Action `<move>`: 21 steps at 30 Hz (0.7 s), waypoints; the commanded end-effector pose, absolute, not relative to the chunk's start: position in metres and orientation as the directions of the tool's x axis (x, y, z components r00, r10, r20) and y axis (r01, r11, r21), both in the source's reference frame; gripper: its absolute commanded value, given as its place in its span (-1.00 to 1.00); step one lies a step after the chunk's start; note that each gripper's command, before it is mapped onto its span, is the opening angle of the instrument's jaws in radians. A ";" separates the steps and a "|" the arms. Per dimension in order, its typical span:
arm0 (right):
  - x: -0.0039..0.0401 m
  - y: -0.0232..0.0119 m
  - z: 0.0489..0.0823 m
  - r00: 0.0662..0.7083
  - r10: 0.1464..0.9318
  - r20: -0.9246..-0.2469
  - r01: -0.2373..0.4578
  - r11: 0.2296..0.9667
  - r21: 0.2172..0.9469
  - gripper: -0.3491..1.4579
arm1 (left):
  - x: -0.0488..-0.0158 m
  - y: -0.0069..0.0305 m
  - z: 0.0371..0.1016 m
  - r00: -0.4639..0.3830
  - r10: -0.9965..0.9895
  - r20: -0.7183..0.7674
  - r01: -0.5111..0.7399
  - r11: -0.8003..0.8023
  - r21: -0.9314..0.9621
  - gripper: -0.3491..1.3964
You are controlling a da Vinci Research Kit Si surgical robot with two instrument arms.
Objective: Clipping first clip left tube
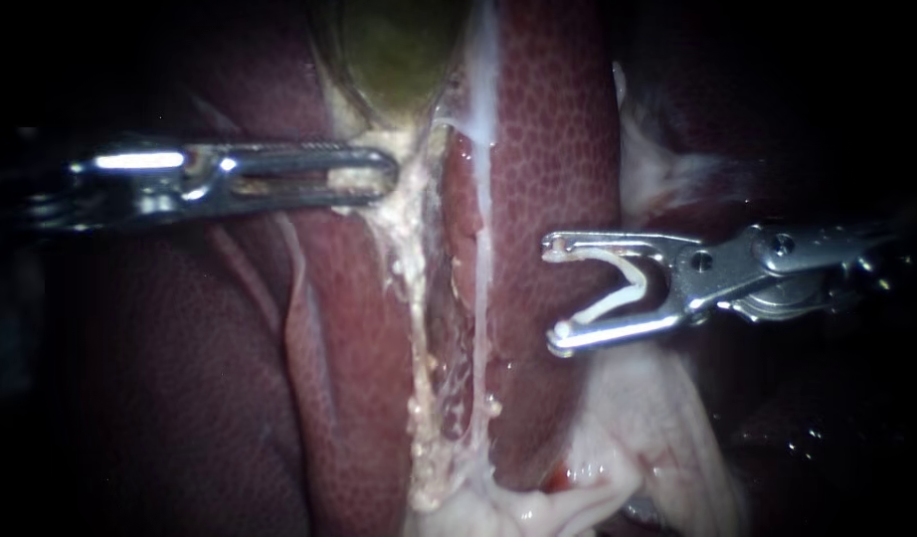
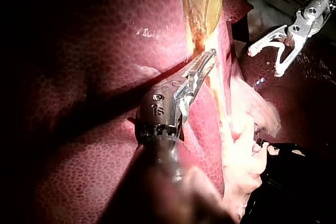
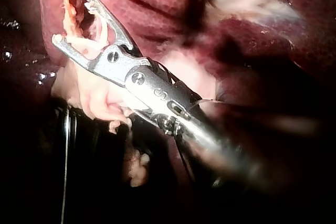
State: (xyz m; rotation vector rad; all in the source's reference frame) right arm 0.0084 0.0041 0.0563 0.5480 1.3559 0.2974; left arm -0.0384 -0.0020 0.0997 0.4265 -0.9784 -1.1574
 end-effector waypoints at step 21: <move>0.0177 -0.0014 0.0640 0.246 0.514 -0.821 0.158 0.815 0.558 0.05 | -0.0376 -0.0016 0.0988 0.062 -0.900 0.431 0.568 0.386 0.727 -1.00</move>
